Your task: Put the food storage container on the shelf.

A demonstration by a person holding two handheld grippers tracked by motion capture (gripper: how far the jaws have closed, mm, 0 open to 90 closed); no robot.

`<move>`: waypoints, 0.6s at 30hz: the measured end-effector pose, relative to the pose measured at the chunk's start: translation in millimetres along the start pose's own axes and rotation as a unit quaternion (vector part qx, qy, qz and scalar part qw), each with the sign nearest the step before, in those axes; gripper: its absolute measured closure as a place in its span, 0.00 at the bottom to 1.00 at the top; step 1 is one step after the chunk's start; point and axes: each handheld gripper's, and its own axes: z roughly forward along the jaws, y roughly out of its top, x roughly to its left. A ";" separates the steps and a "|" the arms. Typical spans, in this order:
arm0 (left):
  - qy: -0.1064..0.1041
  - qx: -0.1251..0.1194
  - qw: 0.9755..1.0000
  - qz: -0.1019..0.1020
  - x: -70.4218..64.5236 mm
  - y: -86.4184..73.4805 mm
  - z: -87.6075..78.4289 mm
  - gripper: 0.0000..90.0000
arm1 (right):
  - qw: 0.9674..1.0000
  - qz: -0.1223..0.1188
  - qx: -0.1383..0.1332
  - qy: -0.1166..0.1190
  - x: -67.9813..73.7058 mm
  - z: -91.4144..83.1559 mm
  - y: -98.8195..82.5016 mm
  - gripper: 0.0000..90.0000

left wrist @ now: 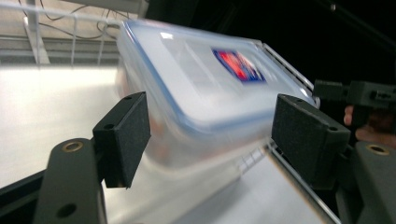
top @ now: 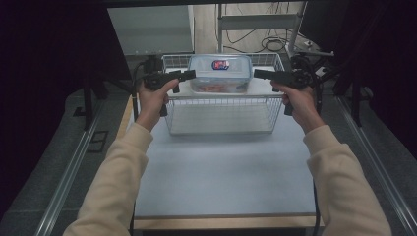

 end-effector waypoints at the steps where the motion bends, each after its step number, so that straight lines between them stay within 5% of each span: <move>1: -0.003 0.000 1.000 0.007 -3.8 -6.0 -6.6 0.31 | 1.000 -0.006 0.002 0.005 1.4 -4.3 -3.7 0.34; 4: -0.014 0.000 1.000 0.022 -11.8 -24.5 -20.9 0.31 | 0.999 -0.037 0.003 0.023 5.7 -22.0 -23.3 0.34; 8: -0.024 0.007 0.999 0.047 -19.2 -49.8 -29.6 0.31 | 0.997 -0.073 0.002 0.012 5.6 -32.3 -48.5 0.34; 11: -0.051 0.014 0.998 0.045 -18.6 -70.6 -35.1 0.30 | 0.997 -0.079 0.010 0.022 2.8 -37.8 -70.4 0.34; 18: -0.064 0.030 0.996 0.053 -17.7 -119.1 -44.1 0.30 | 0.995 -0.088 0.032 0.041 -2.0 -50.0 -115.6 0.32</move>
